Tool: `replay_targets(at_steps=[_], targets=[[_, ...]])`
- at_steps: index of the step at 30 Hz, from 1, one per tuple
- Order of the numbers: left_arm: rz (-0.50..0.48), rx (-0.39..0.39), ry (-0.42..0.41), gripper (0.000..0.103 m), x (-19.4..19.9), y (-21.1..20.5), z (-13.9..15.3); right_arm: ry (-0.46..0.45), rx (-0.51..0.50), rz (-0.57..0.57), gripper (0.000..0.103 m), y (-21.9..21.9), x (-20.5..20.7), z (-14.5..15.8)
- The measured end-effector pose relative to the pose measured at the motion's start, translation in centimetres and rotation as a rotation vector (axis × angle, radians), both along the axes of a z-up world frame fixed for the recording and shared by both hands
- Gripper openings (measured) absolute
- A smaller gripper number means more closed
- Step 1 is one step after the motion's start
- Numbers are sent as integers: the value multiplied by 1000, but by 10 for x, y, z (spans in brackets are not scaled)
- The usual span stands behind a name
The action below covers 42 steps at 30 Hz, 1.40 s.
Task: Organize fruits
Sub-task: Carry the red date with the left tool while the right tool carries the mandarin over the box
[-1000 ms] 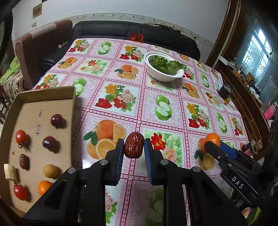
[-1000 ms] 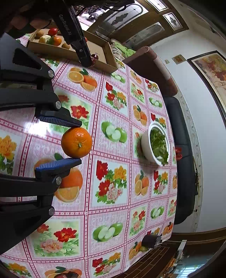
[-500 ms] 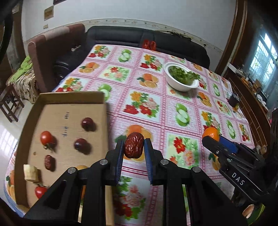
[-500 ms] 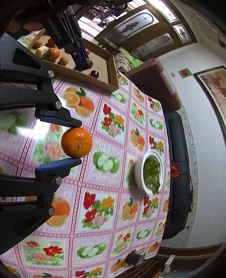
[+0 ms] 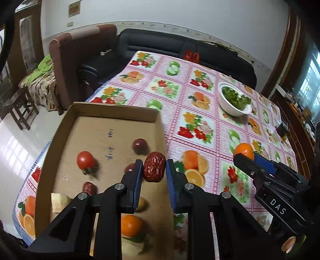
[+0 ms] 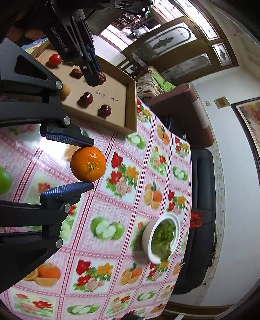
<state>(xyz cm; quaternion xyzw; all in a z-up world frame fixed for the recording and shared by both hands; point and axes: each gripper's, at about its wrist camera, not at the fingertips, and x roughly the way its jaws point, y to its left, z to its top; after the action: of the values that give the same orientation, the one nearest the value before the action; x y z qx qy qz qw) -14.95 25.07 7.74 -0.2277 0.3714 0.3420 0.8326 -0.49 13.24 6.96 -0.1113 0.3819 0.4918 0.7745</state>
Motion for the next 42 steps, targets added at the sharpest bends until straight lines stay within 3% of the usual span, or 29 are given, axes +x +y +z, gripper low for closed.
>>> replay_targets(at_steps=[26, 42], targets=[[138, -35, 16, 21, -42, 79, -7, 35, 6, 177, 37, 105, -34, 4], [195, -119, 66, 21, -31, 129, -36, 107, -73, 237, 36, 181, -34, -32]])
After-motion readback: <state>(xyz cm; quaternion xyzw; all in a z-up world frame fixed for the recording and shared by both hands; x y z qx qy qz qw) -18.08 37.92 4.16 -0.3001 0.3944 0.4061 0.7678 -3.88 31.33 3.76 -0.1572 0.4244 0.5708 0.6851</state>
